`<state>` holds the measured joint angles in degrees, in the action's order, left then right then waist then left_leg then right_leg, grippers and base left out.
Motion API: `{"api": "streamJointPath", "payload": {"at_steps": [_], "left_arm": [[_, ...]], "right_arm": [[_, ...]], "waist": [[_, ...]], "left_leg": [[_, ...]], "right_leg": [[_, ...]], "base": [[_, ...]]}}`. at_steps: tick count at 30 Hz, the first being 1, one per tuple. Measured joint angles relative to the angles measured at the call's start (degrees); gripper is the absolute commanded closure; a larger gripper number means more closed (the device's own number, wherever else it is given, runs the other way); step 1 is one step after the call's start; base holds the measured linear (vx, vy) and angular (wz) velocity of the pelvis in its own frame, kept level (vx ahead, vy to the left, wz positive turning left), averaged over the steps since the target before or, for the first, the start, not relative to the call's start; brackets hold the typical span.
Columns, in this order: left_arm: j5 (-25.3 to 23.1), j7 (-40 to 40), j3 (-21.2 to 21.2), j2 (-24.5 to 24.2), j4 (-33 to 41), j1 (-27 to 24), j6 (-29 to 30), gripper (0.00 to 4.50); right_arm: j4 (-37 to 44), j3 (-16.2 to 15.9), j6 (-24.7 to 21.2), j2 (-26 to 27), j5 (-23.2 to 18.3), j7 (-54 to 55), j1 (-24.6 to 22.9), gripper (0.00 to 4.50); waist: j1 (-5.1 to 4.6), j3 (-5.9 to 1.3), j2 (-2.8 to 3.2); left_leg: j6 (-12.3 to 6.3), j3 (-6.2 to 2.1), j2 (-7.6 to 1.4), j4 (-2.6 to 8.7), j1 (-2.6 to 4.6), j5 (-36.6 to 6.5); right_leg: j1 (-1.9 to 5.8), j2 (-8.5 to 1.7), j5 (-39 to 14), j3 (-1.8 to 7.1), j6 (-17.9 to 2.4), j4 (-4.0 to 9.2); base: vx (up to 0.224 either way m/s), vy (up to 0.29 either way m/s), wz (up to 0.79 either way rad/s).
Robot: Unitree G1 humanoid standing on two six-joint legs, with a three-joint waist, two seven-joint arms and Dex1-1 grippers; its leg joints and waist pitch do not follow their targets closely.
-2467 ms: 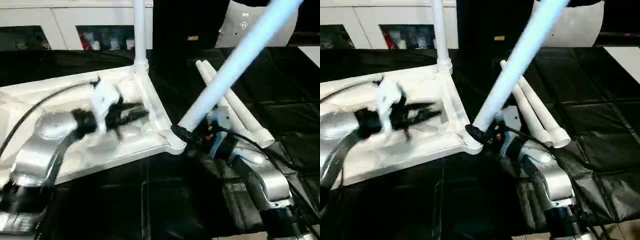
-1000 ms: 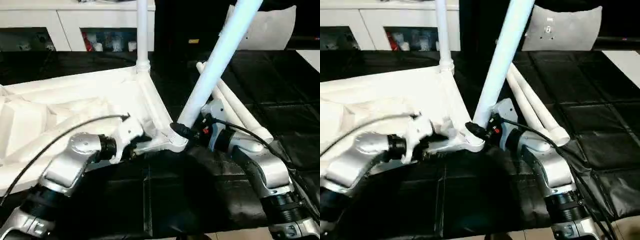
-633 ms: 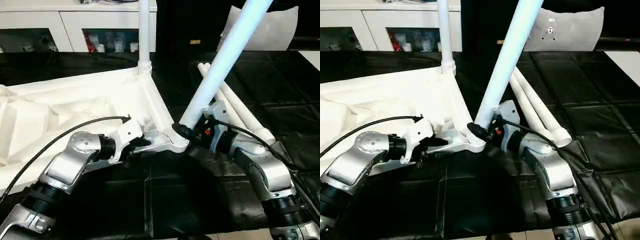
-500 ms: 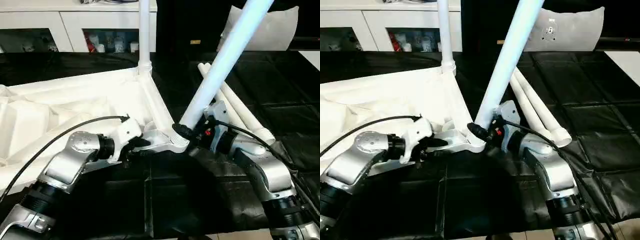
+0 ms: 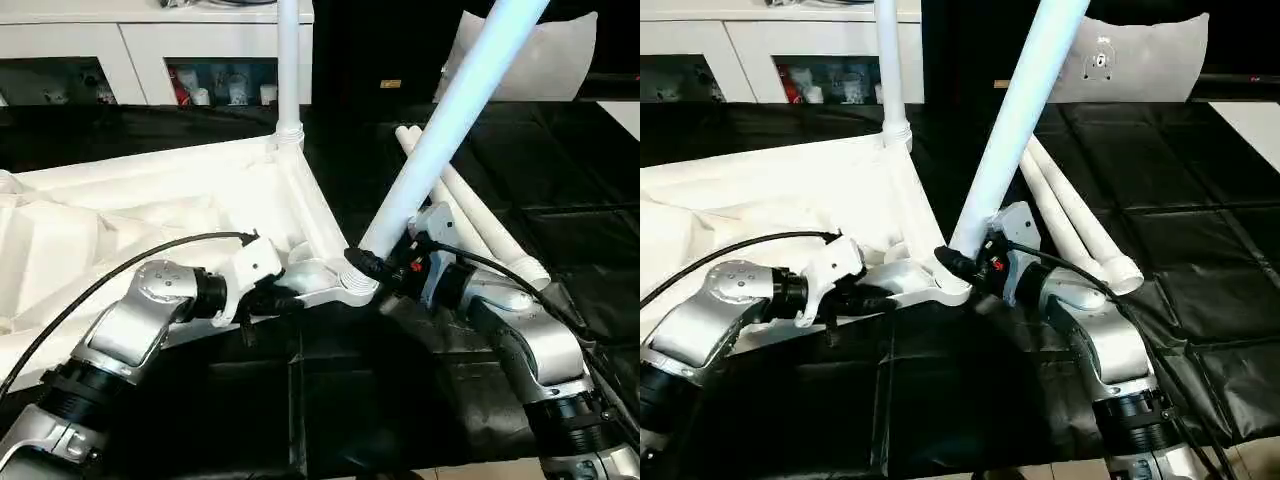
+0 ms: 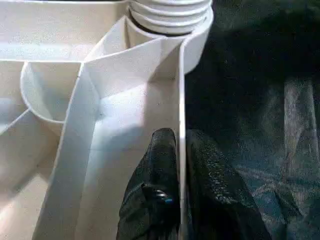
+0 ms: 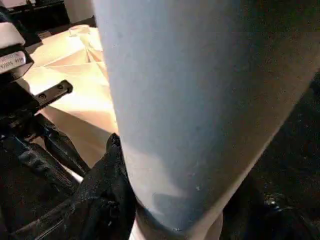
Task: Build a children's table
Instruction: Insert table leg to table base
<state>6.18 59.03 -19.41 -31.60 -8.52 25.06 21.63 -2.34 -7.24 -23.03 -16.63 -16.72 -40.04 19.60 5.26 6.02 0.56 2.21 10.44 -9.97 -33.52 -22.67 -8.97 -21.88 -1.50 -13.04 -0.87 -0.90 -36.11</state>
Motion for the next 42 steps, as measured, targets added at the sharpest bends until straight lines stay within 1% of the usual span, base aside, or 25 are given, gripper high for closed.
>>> {"api": "streamJointPath", "payload": {"at_steps": [3,8,11,15,21,23,27,30,33,39,42], "left_arm": [[-0.5,0.79,-0.64,-0.51,-0.08,0.44,-0.37,4.49],[-0.28,2.25,-0.6,-0.78,-0.37,0.65,-1.14,4.5],[-0.16,3.52,-0.61,-1.42,-0.98,0.56,-3.07,4.5],[0.23,6.26,-0.6,-3.28,-1.27,-0.19,-6.46,4.5],[0.28,7.92,-0.62,-3.64,-1.58,-0.42,-8.27,4.5],[0.27,8.26,-0.63,-3.72,-1.8,-0.42,-8.87,4.5],[0.16,8.28,-0.72,-3.79,-1.95,-0.43,-9.54,4.5],[0.03,8.65,-0.81,-3.8,-2.01,-0.43,-10.14,4.5],[-0.2,9.02,-0.83,-3.78,-2.06,-0.43,-10.54,4.5],[-0.23,10.0,-0.85,-3.82,-2.13,-0.42,-10.58,4.5],[-0.2,10.63,-0.85,-3.88,-2.27,-0.39,-10.61,4.5]], "right_arm": [[0.0,-0.02,-0.11,-0.03,-0.01,-0.39,0.0,2.61],[-0.01,-0.19,-0.51,-0.7,-0.43,-1.47,0.32,2.61],[0.01,-0.85,-0.68,-1.53,-0.7,-2.81,0.71,2.61],[-0.05,-2.99,-2.51,-3.96,-1.04,-7.15,2.43,2.61],[-0.04,-4.53,-3.7,-6.11,-1.09,-10.65,3.66,2.61],[-0.06,-4.68,-3.83,-6.4,-1.11,-11.31,3.71,2.61],[-0.21,-5.09,-3.8,-6.56,-1.13,-11.98,3.68,2.61],[-0.03,-5.29,-3.53,-7.22,-1.14,-13.33,3.59,2.61],[1.21,-6.2,-2.72,-8.28,-1.04,-13.67,2.92,2.61],[3.68,-7.65,0.18,-8.91,1.58,-13.6,1.06,2.61],[4.14,-8.07,1.32,-9.22,1.79,-13.59,0.47,2.61]], "waist": [[-0.07,-0.02,0.03],[-0.07,-0.02,0.03],[-0.06,-0.02,0.03],[-0.09,0.0,0.0],[-0.01,0.02,-0.12],[0.07,0.0,-0.23],[0.09,0.02,-0.27],[0.25,0.02,-0.27],[0.32,0.02,-0.27],[0.39,-0.04,-0.36],[0.43,-0.03,-0.33]], "left_leg": [[0.0,0.0,0.0,0.04,0.02,0.0],[0.0,0.01,0.0,0.12,0.01,0.0],[0.01,0.01,0.0,0.25,0.01,0.0],[0.01,0.01,0.0,0.35,0.02,0.0],[0.0,0.03,0.02,0.4,0.01,0.0],[0.0,0.03,0.02,0.45,0.01,0.0],[0.0,0.04,0.02,0.51,0.01,0.0],[0.0,0.04,0.03,0.58,0.01,0.0],[0.0,0.04,0.03,0.65,0.03,0.0],[0.0,0.08,0.08,1.01,0.18,0.0],[0.01,0.12,0.1,1.24,0.33,-0.01]], "right_leg": [[0.0,0.0,-0.02,0.0,0.03,0.01],[-0.03,0.01,-0.06,0.0,0.04,0.06],[-0.05,0.02,-0.07,-0.01,0.04,0.11],[-0.06,0.03,-0.1,-0.03,0.05,0.14],[-0.01,0.01,-0.1,-0.02,0.05,0.32],[-0.02,0.01,-0.1,-0.03,0.05,0.35],[-0.01,0.01,-0.11,-0.03,0.05,0.42],[0.0,0.01,-0.11,-0.03,0.05,0.51],[0.05,0.01,-0.11,-0.04,0.06,0.65],[0.19,0.0,-0.11,-0.04,0.05,1.02],[0.27,0.0,-0.14,-0.03,0.06,1.14]], "base": [[0.0,0.0,0.0],[0.0,0.0,0.0],[0.0,0.0,0.0],[0.0,0.0,0.0],[0.0,0.0,0.0],[0.0,0.0,0.0],[0.0,0.0,0.0],[0.0,0.0,0.0],[0.0,0.0,0.0],[0.0,0.0,0.0],[0.0,0.0,0.0]]}}
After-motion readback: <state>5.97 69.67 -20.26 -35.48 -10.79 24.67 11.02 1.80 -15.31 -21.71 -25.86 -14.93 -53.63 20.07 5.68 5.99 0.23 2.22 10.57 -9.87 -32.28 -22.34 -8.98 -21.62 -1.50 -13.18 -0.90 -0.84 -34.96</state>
